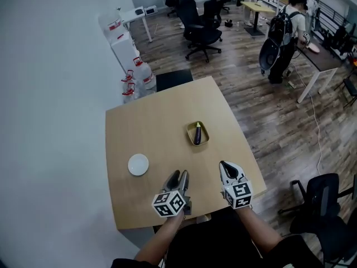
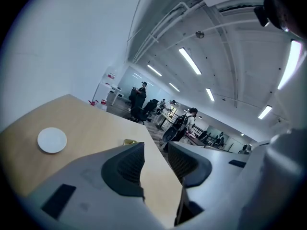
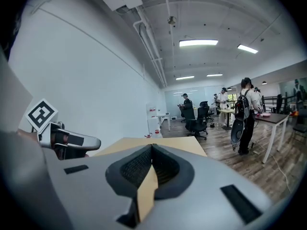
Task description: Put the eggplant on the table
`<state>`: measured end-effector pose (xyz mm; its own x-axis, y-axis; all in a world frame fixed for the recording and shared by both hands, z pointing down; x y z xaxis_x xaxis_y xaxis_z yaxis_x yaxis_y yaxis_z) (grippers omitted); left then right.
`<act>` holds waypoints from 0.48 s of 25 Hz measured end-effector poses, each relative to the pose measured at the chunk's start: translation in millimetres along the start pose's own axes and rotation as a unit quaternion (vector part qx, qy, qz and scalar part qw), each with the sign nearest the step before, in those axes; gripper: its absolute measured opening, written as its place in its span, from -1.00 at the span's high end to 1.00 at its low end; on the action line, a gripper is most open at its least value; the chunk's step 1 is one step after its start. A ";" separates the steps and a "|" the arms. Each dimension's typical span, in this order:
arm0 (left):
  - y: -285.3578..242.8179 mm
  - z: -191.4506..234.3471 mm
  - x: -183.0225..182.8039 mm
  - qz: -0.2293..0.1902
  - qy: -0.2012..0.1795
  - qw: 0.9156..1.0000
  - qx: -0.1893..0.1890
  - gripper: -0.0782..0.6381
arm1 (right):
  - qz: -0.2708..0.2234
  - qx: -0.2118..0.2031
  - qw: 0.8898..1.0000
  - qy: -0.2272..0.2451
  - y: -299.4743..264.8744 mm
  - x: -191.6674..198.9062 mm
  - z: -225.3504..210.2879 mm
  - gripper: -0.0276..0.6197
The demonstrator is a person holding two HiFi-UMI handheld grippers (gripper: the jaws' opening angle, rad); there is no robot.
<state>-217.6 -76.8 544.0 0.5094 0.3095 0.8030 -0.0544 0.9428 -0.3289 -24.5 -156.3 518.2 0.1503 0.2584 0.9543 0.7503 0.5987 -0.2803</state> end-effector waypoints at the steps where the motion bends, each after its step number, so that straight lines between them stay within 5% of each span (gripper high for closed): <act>1: 12.8 -2.5 2.7 -0.011 -0.007 1.000 -0.003 0.35 | -0.003 0.001 1.000 0.004 6.7 -2.2 7.9 0.73; 4: 51.2 -7.7 6.1 -0.053 -0.028 0.998 -0.036 0.70 | -0.006 -0.005 1.000 0.004 26.1 -6.7 31.7 0.73; 12: 91.1 -22.8 16.8 -0.079 -0.087 0.993 -0.029 0.73 | -0.017 -0.017 0.999 0.028 55.4 -10.0 66.9 0.73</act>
<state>-194.5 11.5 516.2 0.3517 0.1806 0.9185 0.0659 0.9740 -0.2167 -27.6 -75.0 486.2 0.1592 0.1949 0.9678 0.7773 0.5796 -0.2446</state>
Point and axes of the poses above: the fingertips, and each gripper's own axes: y backward along the fingers, z to its left, x out of its underside, the point moved 5 cm from there along y, backward along the fingers, and after that the axes turned 5 degrees about -x, right-handed, at the moved point
